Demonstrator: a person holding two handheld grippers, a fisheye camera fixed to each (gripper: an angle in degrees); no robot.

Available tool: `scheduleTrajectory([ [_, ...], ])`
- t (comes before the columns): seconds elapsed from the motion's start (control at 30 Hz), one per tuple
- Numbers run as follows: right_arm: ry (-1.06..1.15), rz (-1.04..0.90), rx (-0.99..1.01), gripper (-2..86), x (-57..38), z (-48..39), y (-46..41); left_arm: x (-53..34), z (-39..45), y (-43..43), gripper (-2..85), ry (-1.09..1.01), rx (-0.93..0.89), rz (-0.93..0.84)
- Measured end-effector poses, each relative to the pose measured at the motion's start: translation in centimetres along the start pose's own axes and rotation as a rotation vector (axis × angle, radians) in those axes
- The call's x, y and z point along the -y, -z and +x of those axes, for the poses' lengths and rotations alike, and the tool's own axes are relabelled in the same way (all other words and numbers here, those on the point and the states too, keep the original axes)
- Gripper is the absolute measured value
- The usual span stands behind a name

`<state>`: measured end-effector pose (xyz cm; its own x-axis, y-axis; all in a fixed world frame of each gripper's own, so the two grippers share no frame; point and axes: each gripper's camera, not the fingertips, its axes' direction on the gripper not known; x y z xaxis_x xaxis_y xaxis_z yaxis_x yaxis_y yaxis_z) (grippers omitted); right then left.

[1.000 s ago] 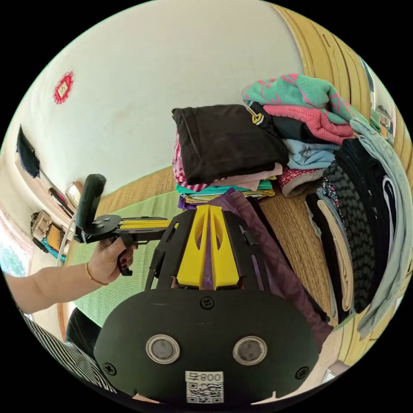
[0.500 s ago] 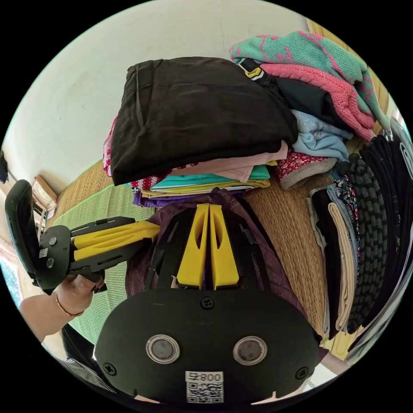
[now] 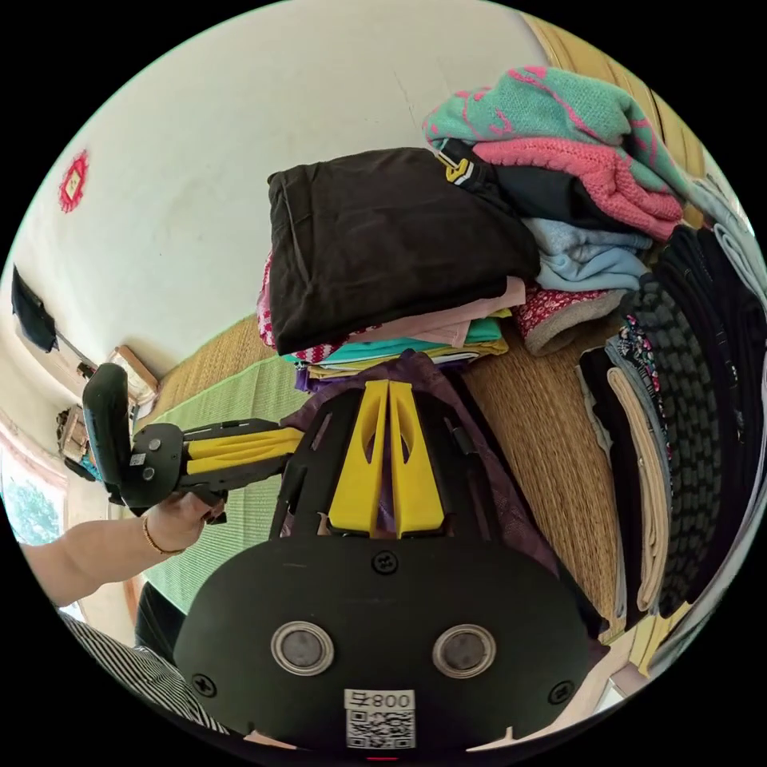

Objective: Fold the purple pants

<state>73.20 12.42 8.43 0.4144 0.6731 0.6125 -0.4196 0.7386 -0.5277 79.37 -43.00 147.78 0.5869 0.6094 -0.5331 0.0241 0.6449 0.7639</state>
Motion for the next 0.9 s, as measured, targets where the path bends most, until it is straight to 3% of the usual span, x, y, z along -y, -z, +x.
scheduleTrajectory([
  [0.1, 0.007, -0.118, -0.116, 0.1, -0.2, -0.1, -2.6, 0.7, 1.1, 0.1, 0.1, -0.038, 0.056, -0.007],
  [0.33, -0.036, -0.116, -0.130, 0.1, -1.1, 0.2, -3.3, 2.1, 0.8, 4.3, 0.0, 0.048, -0.010, 0.029],
  [0.43, -0.076, -0.103, -0.079, 0.1, -1.8, 1.0, -2.9, 2.1, 2.0, 7.6, 0.0, 0.011, -0.070, 0.109],
  [0.53, -0.138, -0.082, 0.030, 0.1, -2.5, 2.3, -2.0, 3.6, 3.6, 6.8, 0.0, -0.075, -0.001, -0.041],
  [0.6, -0.149, -0.031, 0.112, 0.1, -3.7, 2.7, -0.3, 4.9, 4.4, 8.3, 0.0, -0.118, 0.028, -0.042],
  [0.9, -0.035, 0.067, 0.091, 0.1, -12.4, 0.0, 3.2, 9.1, 5.3, 16.5, 0.0, -0.069, 0.040, 0.037],
])
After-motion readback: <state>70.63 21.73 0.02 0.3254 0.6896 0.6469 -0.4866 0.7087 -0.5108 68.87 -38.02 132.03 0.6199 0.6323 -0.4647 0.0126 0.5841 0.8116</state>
